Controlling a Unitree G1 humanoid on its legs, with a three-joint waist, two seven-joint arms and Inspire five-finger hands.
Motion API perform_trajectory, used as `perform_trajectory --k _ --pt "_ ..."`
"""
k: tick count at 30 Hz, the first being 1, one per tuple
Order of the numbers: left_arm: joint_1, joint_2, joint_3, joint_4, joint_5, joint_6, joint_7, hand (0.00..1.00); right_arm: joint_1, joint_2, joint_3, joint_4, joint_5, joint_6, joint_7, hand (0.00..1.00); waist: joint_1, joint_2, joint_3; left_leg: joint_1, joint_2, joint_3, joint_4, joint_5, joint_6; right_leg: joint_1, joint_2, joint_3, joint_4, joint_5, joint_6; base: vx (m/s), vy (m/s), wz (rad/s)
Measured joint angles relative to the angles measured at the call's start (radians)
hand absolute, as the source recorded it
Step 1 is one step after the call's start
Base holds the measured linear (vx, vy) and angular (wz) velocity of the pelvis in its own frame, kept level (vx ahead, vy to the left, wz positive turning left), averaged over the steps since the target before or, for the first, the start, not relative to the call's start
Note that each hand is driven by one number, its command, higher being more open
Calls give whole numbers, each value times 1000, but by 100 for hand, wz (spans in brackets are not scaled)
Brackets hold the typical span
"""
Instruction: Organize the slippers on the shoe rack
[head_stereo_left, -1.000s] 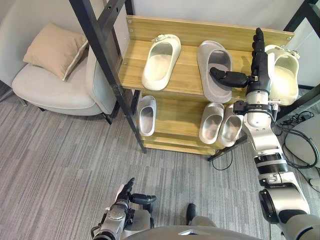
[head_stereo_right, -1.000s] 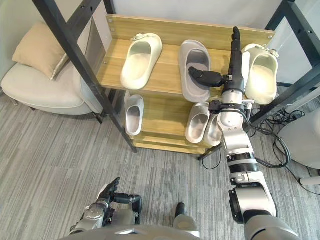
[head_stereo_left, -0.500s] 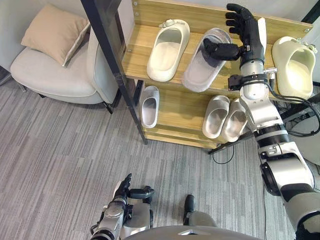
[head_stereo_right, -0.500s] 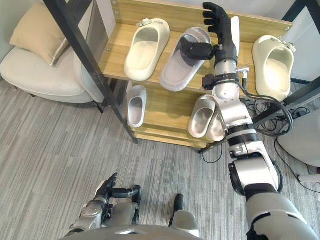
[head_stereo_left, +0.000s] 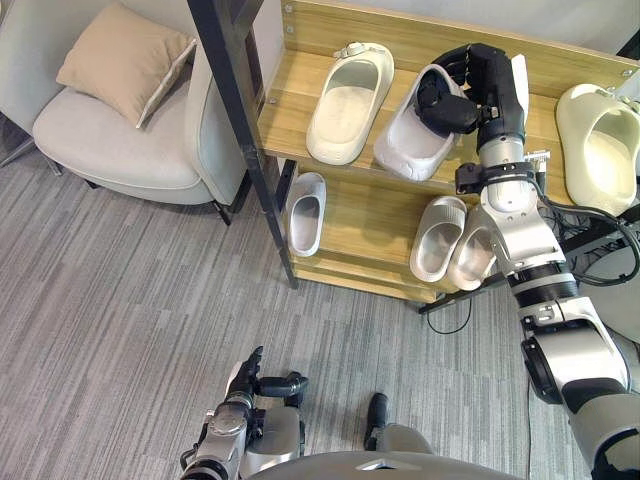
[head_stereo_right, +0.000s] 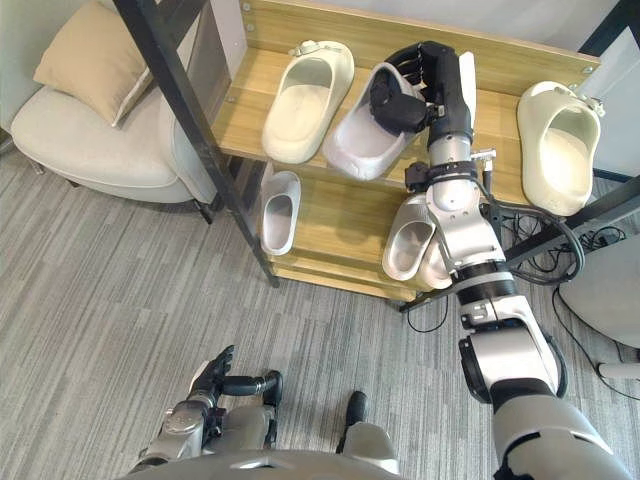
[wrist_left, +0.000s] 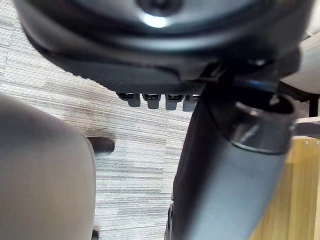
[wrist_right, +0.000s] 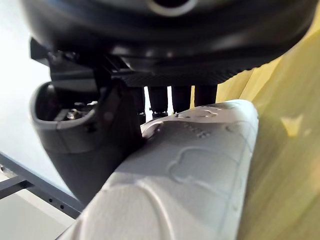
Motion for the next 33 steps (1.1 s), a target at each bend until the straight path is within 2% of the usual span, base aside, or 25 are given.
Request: perform_trajectory --k 6,11,14,19,25,27,29,31,33 --pt "1 2 0 0 2 11 0 100 85 0 -9 -86 -2 0 5 0 -5 -3 -2 12 0 0 -17 17 -3 1 0 -2 0 0 0 -6 1 0" --pt "1 1 0 0 13 18 -1 100 199 14 -42 -239 -6 0 7 0 -7 -4 -3 37 2 7 -49 29 -6 6 0 4 1 -4 -4 -27 6 -6" --pt "5 2 0 8 17 22 -1 100 280 51 -105 -410 -49 -1 2 0 -25 -3 -7 53 3 11 -69 37 -6 11 1 8 2 -8 -6 -4 2 -5" --pt "22 -2 -1 14 69 23 -1 100 401 125 -172 -633 -125 -63 -26 0 -55 -2 -44 62 2 11 -73 36 -7 17 0 8 2 -14 -5 0 0 0" --pt "26 -8 -5 31 89 23 -2 100 533 203 -174 -769 -119 -129 -10 0 -57 3 -74 74 2 11 -73 35 -8 27 -1 8 8 -26 -6 0 0 0" --pt "27 -8 -12 35 89 22 -2 100 576 221 -141 -787 -62 -149 19 0 -58 5 -76 89 1 11 -73 32 -12 36 -5 8 22 -43 -4 0 0 0" --pt "27 -13 -20 51 89 21 -2 100 652 244 -45 -813 79 -165 94 0 -59 19 -93 94 4 10 -74 27 -20 33 -4 8 42 -61 -6 0 0 0" --pt "27 -14 -34 52 89 21 -3 100 678 244 1 -814 149 -168 144 0 -59 26 -98 94 5 9 -75 28 -21 30 -3 7 49 -65 -6 0 0 0" --pt "29 -18 -42 55 89 19 -13 100 732 245 113 -809 276 -167 248 0 -58 35 -108 95 8 6 -78 31 -20 27 -2 6 55 -71 -4 5 -5 2"
